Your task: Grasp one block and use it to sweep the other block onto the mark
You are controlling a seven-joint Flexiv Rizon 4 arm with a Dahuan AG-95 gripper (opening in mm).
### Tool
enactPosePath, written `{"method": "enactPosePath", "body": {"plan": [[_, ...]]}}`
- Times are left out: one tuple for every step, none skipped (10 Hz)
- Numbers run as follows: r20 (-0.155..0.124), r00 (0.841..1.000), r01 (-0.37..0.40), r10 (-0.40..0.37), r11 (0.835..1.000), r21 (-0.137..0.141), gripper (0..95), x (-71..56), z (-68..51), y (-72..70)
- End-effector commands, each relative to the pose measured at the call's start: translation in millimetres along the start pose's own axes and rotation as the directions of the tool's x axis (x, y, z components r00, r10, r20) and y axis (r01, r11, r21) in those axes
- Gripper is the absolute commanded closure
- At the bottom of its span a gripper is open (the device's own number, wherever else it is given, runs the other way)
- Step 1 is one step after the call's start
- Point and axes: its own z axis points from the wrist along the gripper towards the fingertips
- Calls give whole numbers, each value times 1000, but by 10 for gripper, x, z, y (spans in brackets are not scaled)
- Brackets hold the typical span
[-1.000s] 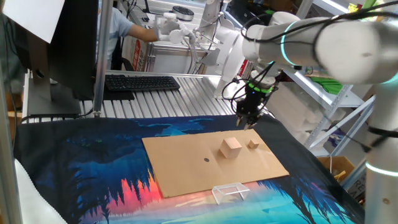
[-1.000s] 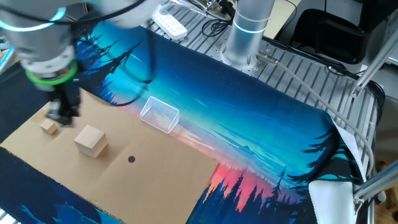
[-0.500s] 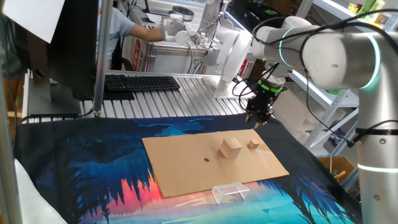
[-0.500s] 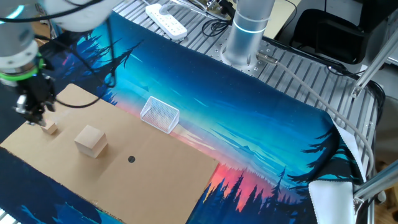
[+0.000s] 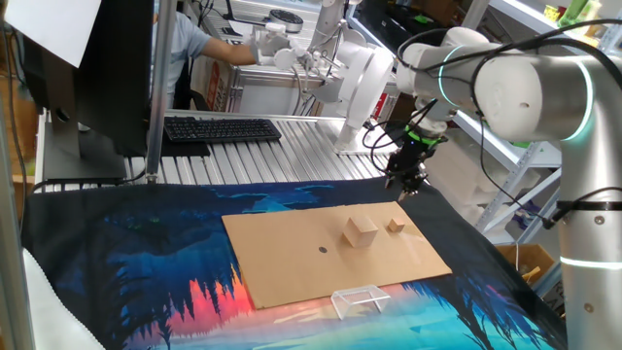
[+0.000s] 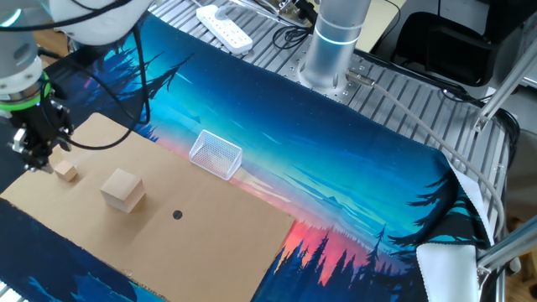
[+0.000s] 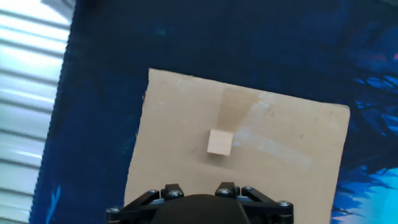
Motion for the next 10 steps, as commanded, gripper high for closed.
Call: {"method": "enactPosePath", "body": {"plan": [[0, 1000, -8, 8, 1000, 0, 380, -77, 105, 67], [-4, 1000, -12, 12, 1000, 2, 380, -100, 149, 82], [-6, 1000, -21, 21, 1000, 1, 380, -126, 243, 105], [6, 1000, -26, 26, 1000, -1, 380, -159, 325, 101], [-18, 1000, -22, 22, 1000, -1, 380, -189, 369, 79], [-27, 999, -20, 20, 1000, 0, 380, -210, 408, 63], [-17, 1000, -17, 17, 1000, 0, 380, -216, 413, 58], [-27, 1000, -13, 14, 1000, 3, 380, -222, 415, 54], [-26, 1000, -10, 10, 1000, 4, 380, -232, 421, 42], [-18, 1000, -13, 13, 1000, 6, 380, -247, 426, 29]]}}
